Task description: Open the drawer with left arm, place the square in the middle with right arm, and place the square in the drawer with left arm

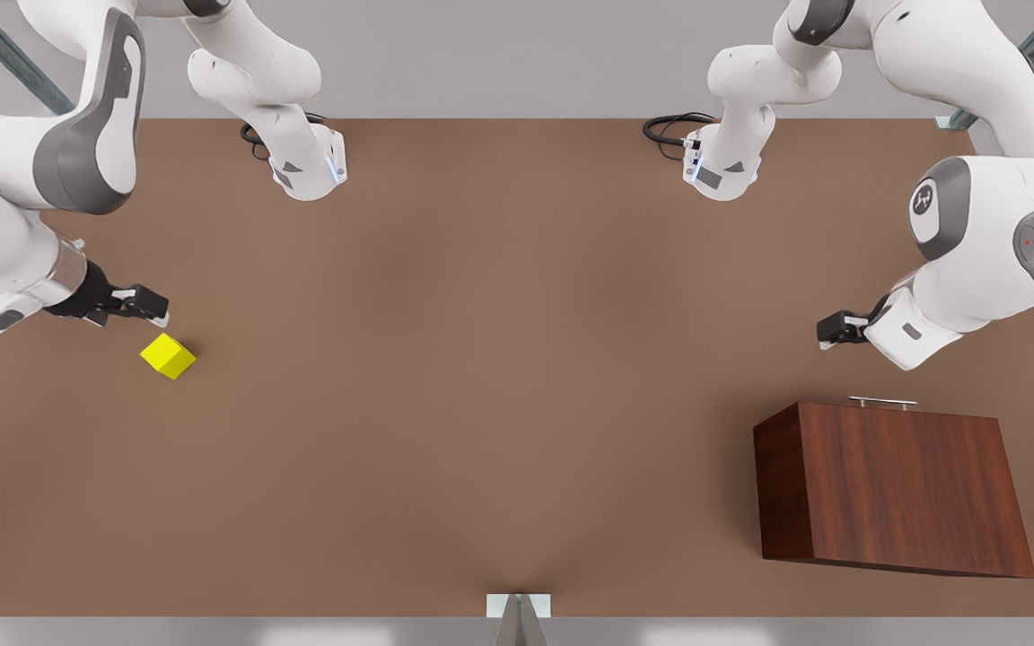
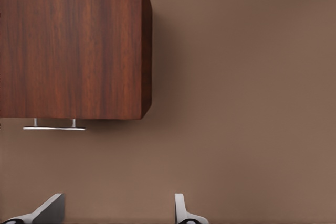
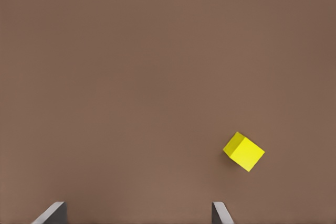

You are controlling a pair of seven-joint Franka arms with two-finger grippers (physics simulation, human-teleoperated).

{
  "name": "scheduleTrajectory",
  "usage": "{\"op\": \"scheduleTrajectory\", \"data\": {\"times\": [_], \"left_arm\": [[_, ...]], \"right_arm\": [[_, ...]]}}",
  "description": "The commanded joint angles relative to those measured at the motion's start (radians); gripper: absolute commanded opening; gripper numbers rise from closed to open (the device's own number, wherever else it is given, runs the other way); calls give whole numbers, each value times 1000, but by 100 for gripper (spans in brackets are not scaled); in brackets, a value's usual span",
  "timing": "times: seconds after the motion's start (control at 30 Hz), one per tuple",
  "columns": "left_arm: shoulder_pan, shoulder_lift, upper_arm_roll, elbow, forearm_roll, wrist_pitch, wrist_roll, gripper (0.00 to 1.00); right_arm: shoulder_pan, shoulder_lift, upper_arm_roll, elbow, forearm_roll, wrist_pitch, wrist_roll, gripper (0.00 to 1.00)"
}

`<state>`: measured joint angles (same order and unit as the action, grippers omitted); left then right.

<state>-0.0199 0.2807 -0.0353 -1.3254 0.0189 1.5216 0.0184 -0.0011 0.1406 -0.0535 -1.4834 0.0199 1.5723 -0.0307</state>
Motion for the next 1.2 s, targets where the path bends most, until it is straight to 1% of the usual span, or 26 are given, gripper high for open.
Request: {"op": "scheduleTrajectory", "data": {"times": [0.0, 0.03, 0.13, 0.17, 0.23, 0.27, 0.3, 0.33, 0.4, 0.47, 0.5, 0.53, 0.6, 0.63, 0.67, 0.7, 0.73, 0.77, 0.83, 0.9, 0.97, 1.0, 1.07, 1.17], "left_arm": [[0, 0, 0, 0, 7, 0, 0, 100], [0, 3, 2, -2, 7, 0, -30, 100], [2, -41, 34, -124, 6, 158, -478, 100], [2, -84, 60, -202, -2, 242, -561, 100], [2, -144, 90, -330, -5, 368, -748, 100], [3, -173, 109, -402, -5, 429, -793, 100], [2, -198, 138, -477, -8, 512, -821, 100], [2, -201, 138, -511, -10, 564, -871, 100], [2, -210, 158, -629, -22, 713, -1012, 100], [3, -210, 195, -695, -91, 785, -1060, 100], [2, -210, 202, -735, -120, 839, -1071, 100], [2, -210, 202, -782, -129, 911, -1100, 100], [3, -204, 202, -801, -129, 940, -1120, 100], [3, -199, 216, -801, -129, 942, -1118, 100], [3, -193, 222, -801, -129, 950, -1118, 100], [3, -172, 232, -799, -129, 973, -1118, 100], [8, -161, 236, -799, -129, 982, -1117, 100], [9, -150, 238, -799, -129, 989, -1114, 100], [12, -138, 253, -799, -129, 999, -1104, 100], [12, -124, 261, -801, -129, 997, -1104, 100], [12, -124, 291, -815, -128, 999, -1074, 100], [12, -120, 299, -815, -128, 999, -1066, 100], [14, -104, 310, -815, -128, 1016, -1066, 100], [17, -83, 313, -815, -129, 1042, -1066, 100]], "right_arm": [[0, 0, 0, 0, 0, 0, 0, 100], [0, 14, -2, 8, 2, 0, 0, 100], [33, 10, 0, 3, 0, -2, 0, 100], [33, 13, 0, 2, 0, -2, -12, 100], [33, 22, -3, -8, 3, 8, -149, 100], [36, 14, -2, -93, 5, 78, -213, 100], [36, 22, -2, -135, 6, 129, -334, 100], [46, 34, -3, -141, 6, 132, -391, 100], [55, 30, -5, -224, 6, 212, -508, 100], [55, 30, -11, -274, 5, 268, -652, 100], [55, 25, -34, -321, 5, 305, -729, 100], [55, 30, -88, -344, 6, 314, -834, 100], [46, 39, -132, -374, 8, 360, -920, 100], [43, 57, -172, -400, 18, 406, -989, 100], [43, 50, -180, -431, 21, 437, -1023, 100], [39, 66, -203, -454, 21, 479, -1028, 100], [39, 111, -236, -451, 32, 512, -1120, 100], [26, 145, -256, -453, 87, 518, -1196, 100], [-7, 195, -261, -457, 95, 541, -1288, 100], [-10, 209, -264, -515, 97, 637, -1319, 100], [-23, 224, -273, -523, 121, 647, -1348, 100], [-25, 244, -292, -526, 138, 692, -1410, 100], [-31, 226, -296, -571, 153, 693, -1419, 100], [-33, 223, -310, -615, 155, 753, -1440, 100]]}}
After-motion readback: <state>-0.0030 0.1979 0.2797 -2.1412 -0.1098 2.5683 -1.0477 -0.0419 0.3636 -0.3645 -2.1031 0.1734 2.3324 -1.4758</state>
